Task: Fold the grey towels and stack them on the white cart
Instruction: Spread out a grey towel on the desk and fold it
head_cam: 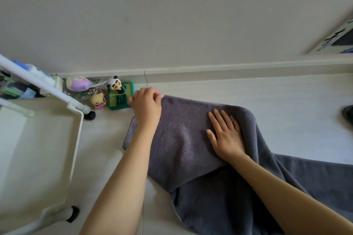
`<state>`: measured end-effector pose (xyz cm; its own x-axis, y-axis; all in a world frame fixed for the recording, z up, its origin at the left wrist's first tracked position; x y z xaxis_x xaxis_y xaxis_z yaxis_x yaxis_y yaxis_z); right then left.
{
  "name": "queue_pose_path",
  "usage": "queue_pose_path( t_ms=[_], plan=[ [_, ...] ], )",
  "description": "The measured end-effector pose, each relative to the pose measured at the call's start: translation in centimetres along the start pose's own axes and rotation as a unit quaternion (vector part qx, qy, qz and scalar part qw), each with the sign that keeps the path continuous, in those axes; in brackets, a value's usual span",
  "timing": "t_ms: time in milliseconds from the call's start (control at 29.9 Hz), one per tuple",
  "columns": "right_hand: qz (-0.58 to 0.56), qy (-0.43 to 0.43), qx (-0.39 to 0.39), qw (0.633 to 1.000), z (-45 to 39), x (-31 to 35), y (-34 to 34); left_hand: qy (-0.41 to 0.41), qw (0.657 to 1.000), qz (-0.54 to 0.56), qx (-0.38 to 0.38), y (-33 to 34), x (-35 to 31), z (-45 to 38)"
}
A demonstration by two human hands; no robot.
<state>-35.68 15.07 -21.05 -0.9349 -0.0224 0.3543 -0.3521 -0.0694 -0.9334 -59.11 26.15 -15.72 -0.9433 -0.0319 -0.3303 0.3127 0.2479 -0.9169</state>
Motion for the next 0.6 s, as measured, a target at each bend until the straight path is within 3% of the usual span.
queue_pose_path(
  t_ms=[67, 134, 334, 434, 501, 601],
  plan=[
    [0.002, -0.003, -0.004, 1.000, 0.1, 0.0, 0.0, 0.010, 0.998, -0.022, -0.050, -0.7, -0.5, -0.8],
    [-0.001, -0.004, -0.010, 1.000, 0.0, 0.0, 0.0, 0.028, 0.998, -0.012, -0.050, -0.3, -1.0, -0.2],
    [0.017, 0.004, 0.019, 1.000, -0.3, -0.2, 0.3, 0.003, 0.996, -0.023, 0.087, 3.0, 1.0, 7.0],
    [0.027, 0.028, 0.038, 0.999, 0.3, 0.6, -0.1, -0.009, 0.994, -0.045, 0.094, 2.2, 2.5, 9.8],
    [0.012, 0.020, 0.014, 1.000, 1.4, 2.5, -0.5, -0.085, 0.992, -0.047, 0.077, 1.1, 3.5, 11.1],
    [-0.066, -0.083, -0.038, 0.994, 5.8, 7.0, -1.1, -0.219, 0.973, 0.007, 0.066, -1.5, 5.5, 13.6]
  ],
)
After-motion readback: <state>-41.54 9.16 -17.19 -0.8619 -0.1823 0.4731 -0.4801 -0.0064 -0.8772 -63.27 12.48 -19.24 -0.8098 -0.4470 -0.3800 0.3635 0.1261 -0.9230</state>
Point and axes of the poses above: each hand's wrist, its own z-axis away from the middle knuckle, its own y-axis out of the palm, x = y × z, the point moved 4 cm from there along -z, towards the middle knuckle, and after that the axes turned 9 degrees about -z, right-handed, at the moved point
